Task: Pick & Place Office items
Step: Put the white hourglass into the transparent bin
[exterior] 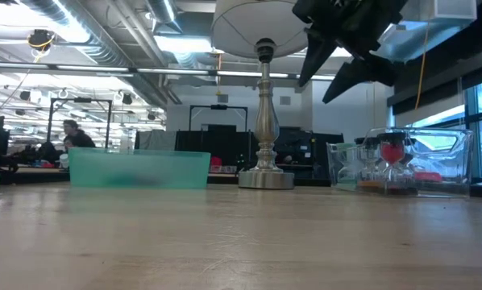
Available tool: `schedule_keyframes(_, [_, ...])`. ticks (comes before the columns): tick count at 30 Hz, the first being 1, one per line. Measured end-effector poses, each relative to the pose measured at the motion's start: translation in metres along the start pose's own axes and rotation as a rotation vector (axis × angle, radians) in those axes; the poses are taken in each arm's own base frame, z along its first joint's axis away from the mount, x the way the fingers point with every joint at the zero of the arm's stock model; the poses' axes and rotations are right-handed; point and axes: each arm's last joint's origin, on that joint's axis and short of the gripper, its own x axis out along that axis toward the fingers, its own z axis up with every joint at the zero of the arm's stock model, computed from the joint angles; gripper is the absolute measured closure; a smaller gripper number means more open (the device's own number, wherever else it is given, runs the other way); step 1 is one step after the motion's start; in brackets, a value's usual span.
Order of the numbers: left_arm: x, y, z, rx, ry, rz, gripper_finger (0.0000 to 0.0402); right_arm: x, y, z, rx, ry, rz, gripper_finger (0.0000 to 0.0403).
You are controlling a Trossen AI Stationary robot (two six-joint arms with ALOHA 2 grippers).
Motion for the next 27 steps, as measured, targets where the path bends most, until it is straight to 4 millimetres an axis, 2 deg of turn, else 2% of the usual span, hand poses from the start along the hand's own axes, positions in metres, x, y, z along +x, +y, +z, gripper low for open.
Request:
schedule_keyframes(7, [0.012,0.013,-0.025,0.018,-0.027,0.012,0.0137,0.006,0.001,-0.003,-0.005,0.008,-0.016,0.0137])
schedule_keyframes(11, [0.021,0.013,-0.035,-0.031,-0.015,-0.038,0.0137,0.006,0.001,-0.003,0.011,0.01,-0.015,0.0137])
schedule_keyframes(27, [0.024,0.01,-0.038,-0.024,0.005,-0.063,0.0137,0.006,0.001,-0.004,0.04,0.033,-0.006,0.0137])
